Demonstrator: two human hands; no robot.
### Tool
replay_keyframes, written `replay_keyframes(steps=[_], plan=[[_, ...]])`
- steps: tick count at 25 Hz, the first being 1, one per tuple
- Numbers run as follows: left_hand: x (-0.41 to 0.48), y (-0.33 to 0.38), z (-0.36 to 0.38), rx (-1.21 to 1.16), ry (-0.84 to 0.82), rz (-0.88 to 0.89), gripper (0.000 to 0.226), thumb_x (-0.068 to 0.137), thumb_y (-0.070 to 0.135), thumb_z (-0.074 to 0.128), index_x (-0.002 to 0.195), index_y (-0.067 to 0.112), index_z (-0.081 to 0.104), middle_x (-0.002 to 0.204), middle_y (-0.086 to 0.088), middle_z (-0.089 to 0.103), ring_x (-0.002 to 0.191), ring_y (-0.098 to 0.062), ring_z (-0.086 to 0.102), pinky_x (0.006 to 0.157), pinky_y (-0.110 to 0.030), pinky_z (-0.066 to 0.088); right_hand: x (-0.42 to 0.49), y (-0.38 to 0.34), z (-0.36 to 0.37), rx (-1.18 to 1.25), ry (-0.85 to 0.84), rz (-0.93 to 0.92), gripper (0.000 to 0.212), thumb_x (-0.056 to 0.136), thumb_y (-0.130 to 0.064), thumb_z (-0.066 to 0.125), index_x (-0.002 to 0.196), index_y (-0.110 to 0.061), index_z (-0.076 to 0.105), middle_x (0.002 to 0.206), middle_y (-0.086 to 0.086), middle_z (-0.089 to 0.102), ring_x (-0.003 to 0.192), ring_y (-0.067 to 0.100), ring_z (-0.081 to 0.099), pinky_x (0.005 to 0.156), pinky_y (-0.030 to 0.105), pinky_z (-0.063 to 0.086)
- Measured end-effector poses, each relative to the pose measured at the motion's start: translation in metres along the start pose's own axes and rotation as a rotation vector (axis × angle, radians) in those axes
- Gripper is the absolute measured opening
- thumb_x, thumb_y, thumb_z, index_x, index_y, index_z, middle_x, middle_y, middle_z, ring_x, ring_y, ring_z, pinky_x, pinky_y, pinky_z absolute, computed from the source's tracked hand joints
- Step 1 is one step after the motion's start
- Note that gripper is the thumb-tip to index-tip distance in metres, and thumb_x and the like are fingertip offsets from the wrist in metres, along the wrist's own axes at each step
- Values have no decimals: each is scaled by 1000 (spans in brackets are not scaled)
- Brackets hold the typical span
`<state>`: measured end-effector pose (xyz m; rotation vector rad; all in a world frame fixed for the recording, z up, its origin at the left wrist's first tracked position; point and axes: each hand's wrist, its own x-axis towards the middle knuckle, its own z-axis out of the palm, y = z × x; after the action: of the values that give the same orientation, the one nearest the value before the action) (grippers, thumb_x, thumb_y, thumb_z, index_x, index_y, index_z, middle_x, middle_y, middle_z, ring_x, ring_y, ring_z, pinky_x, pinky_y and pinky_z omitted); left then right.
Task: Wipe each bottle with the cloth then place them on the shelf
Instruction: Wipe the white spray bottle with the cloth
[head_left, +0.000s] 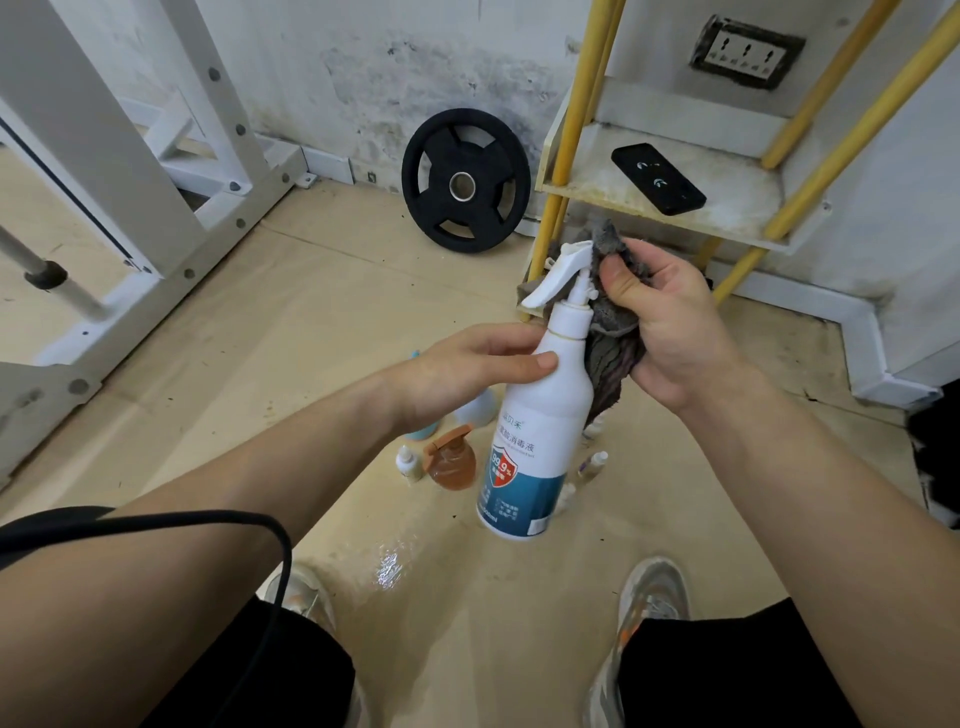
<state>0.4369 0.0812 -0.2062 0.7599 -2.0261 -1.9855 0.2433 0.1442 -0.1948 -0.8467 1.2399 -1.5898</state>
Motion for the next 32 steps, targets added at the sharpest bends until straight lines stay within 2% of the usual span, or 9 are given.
replay_keyframes(steps=[2,6,11,18,22,25,27,29,32], plan=[[3,-3,0,-27,14,18,30,98,24,59,122,7,66,120,-8,71,113,-23,66,103,-37,49,-1,0,1,61,7,18,45,92,-15,60,131,6,56,127,35,60,120,51,58,105,59,47],[6,-7,5,-79,82,35,33,96,16,64,123,-2,60,115,-11,71,106,-22,68,96,-31,52,-4,-3,7,37,-56,19,27,100,-3,51,125,1,60,116,22,69,111,36,67,100,46,53],[8,-14,12,-27,287,70,44,82,32,73,115,5,65,115,-15,71,112,-30,66,103,-52,49,-5,-4,16,-47,-78,-28,30,99,4,50,124,-5,62,112,10,72,109,25,67,102,43,53],[11,-11,15,61,531,121,36,72,36,82,87,13,60,92,-1,68,83,-13,59,81,-36,49,-10,2,23,-209,-4,-157,33,99,-10,55,129,-6,66,122,7,72,120,25,65,108,48,48],[12,-13,14,74,590,151,34,69,36,84,82,19,57,90,1,72,92,-15,67,86,-39,52,-20,3,31,-245,12,-191,29,100,-8,56,126,-4,68,112,2,75,109,17,69,94,35,54],[13,-14,14,38,652,128,33,74,24,82,85,9,54,87,-4,71,88,-24,71,75,-43,56,-31,1,38,-417,55,-253,29,97,-9,61,125,-11,71,105,-9,75,100,4,68,86,23,51],[14,-12,10,71,752,107,32,76,20,80,86,7,53,86,-6,69,85,-28,70,69,-43,56,-42,3,44,-692,113,-362,33,96,-11,63,128,-15,68,112,-11,73,104,-6,64,89,13,49],[15,-11,6,153,826,104,32,75,25,80,84,11,54,85,-5,68,83,-26,69,67,-43,55,-51,5,46,-938,131,-520,34,95,-9,61,129,-11,67,120,-2,72,111,-2,61,96,8,45],[14,-10,5,291,848,108,37,72,34,83,78,17,51,81,0,67,80,-20,66,66,-41,52,-49,6,44,-1058,141,-621,33,95,-6,58,125,-7,70,122,6,72,115,14,65,102,17,45]])
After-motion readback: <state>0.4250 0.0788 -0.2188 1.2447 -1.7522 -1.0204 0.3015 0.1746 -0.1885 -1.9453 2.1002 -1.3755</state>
